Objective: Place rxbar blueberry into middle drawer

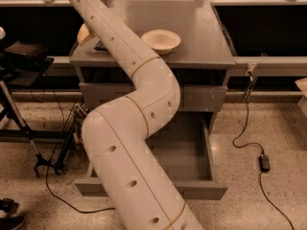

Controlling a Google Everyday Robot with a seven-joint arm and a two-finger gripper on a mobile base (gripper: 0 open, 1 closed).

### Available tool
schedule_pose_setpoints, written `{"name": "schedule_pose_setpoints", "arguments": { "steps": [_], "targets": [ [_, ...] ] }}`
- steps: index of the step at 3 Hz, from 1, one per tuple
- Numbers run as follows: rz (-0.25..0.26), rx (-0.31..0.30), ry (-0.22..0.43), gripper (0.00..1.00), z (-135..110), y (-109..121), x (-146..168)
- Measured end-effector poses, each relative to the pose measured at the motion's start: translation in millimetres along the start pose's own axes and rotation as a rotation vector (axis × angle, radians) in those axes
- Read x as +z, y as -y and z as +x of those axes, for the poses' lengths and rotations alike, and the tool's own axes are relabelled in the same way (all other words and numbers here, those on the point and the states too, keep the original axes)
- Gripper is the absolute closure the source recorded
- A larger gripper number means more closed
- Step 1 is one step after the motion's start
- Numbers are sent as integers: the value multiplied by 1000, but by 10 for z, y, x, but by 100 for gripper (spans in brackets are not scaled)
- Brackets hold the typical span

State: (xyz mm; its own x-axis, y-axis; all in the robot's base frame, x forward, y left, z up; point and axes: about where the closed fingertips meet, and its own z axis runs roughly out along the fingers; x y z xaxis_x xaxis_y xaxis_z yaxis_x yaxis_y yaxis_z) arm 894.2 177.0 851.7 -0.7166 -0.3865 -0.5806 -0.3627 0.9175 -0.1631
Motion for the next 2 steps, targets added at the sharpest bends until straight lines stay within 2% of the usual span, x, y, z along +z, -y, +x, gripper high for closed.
{"name": "schedule_pose_setpoints", "arguments": {
  "steps": [2],
  "targets": [
    [-10,-76,-38,0,116,-30,83]
  ]
}}
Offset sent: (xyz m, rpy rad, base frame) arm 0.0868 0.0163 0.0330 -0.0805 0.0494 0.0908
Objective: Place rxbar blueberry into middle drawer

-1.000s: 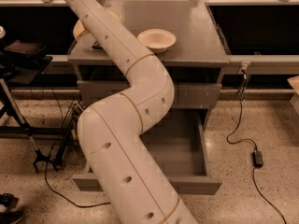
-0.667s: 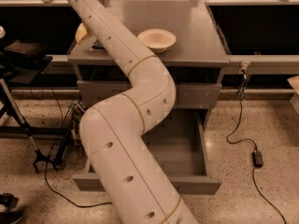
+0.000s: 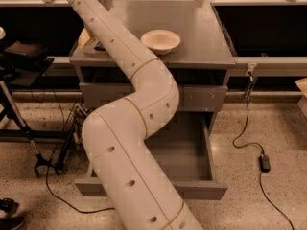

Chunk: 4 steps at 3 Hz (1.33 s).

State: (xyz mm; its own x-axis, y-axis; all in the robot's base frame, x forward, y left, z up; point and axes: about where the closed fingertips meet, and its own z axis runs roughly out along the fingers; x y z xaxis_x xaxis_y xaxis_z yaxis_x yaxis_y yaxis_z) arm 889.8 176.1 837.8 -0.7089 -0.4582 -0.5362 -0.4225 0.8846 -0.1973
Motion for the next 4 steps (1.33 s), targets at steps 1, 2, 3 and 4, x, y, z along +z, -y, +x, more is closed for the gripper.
{"name": "schedule_pose_setpoints", "arguments": {
  "steps": [1,2,3,4],
  "targets": [
    [8,-29,-12,0,27,-8,26],
    [24,-46,-12,0,15,-6,40],
    [61,-42,15,0,-76,66,-28],
    [107,-31,48,0,-182,165,-127]
  ]
}}
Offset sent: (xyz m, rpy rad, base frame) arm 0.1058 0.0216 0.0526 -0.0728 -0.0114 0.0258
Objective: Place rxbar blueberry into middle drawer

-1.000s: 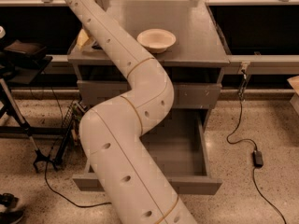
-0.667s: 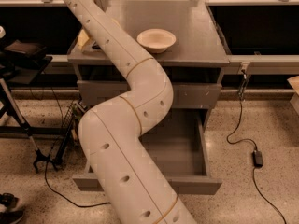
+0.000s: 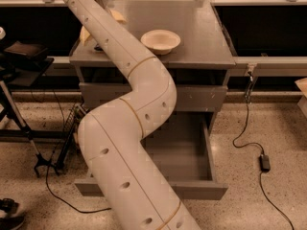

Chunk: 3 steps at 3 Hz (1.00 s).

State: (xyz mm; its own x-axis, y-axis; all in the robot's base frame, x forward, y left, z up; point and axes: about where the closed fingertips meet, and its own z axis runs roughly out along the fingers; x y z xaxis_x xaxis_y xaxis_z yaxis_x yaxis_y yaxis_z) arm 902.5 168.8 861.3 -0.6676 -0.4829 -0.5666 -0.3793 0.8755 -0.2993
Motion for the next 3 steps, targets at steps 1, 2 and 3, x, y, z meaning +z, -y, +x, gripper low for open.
{"name": "schedule_pose_setpoints", "arguments": {
  "steps": [1,2,3],
  "targets": [
    [31,1,13,0,-54,69,-71],
    [89,3,-27,0,35,224,-141],
    [89,3,-27,0,36,224,-140]
  ]
}}
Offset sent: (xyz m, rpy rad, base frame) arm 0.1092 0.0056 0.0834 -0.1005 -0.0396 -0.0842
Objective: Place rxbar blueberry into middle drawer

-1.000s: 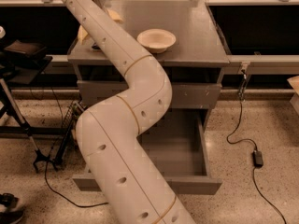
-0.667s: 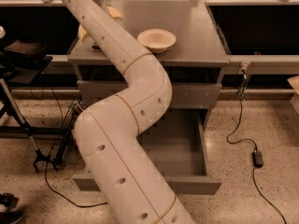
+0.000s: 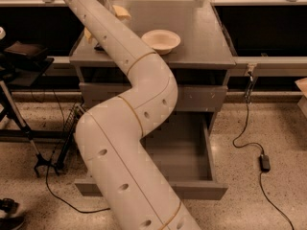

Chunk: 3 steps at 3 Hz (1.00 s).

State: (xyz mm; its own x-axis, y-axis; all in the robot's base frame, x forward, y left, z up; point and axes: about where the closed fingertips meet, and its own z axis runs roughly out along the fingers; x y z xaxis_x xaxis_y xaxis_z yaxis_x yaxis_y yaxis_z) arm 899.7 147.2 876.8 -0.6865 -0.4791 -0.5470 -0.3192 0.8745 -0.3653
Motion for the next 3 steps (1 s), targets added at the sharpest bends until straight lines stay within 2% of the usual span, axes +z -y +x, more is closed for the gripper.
{"name": "schedule_pose_setpoints", "arguments": {
  "steps": [2,3],
  "targets": [
    [-78,73,40,0,14,10,227],
    [-92,110,61,0,8,73,302]
  ]
}}
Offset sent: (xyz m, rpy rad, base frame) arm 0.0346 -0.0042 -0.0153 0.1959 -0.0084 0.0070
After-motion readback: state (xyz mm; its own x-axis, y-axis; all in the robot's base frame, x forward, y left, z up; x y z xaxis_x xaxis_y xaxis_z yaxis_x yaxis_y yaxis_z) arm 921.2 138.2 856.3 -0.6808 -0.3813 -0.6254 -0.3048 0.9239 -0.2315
